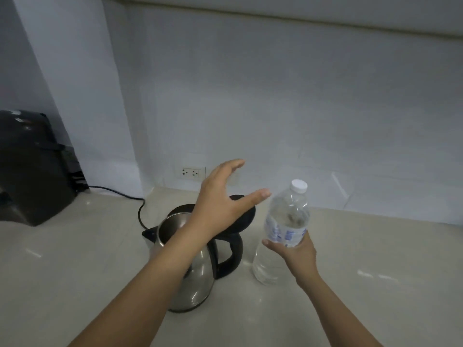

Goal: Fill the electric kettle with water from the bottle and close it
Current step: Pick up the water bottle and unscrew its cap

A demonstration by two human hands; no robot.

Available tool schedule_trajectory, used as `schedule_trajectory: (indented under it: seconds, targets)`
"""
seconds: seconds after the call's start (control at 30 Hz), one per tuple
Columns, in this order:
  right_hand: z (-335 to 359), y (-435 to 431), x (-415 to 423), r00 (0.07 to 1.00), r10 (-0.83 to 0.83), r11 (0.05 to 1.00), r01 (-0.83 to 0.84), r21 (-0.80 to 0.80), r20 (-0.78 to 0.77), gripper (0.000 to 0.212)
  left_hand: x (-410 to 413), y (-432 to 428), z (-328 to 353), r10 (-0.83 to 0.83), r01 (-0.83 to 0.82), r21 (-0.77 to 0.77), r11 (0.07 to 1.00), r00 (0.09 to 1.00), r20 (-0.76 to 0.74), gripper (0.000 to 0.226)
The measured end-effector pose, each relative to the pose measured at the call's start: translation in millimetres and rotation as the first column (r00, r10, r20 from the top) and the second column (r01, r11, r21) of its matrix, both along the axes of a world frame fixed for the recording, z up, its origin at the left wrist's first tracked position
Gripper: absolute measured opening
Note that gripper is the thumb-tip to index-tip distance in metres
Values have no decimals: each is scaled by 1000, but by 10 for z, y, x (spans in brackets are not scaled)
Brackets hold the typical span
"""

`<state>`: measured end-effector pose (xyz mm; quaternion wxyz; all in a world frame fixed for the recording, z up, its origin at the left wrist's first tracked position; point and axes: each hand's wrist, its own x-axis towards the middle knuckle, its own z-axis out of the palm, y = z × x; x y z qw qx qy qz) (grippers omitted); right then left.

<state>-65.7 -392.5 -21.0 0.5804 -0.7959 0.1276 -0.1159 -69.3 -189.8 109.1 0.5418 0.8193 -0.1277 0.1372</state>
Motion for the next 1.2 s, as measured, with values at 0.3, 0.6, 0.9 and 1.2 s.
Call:
schedule_trajectory:
  seconds: [0.3,0.6,0.9,1.2]
  targets:
    - [-89,117,-705,985,131,991,-129,28,-114,89,-67,-527,59,-580,610,54,791,774,-254,37]
    - [5,300,-869,979,169,985,-170,1,-109,79,22,-169,-68,-791,760,-239,605,538,-291,27]
    - [-77,575,-1055,992,-109,993,112,40,-67,83,-108,-237,-91,-745,678,-313,666,631,-219,24]
    - [-135,1134,-1089,907,-420,889,403,217,39,75,-521,-542,-187,-234,210,-266,941,970,-62,44]
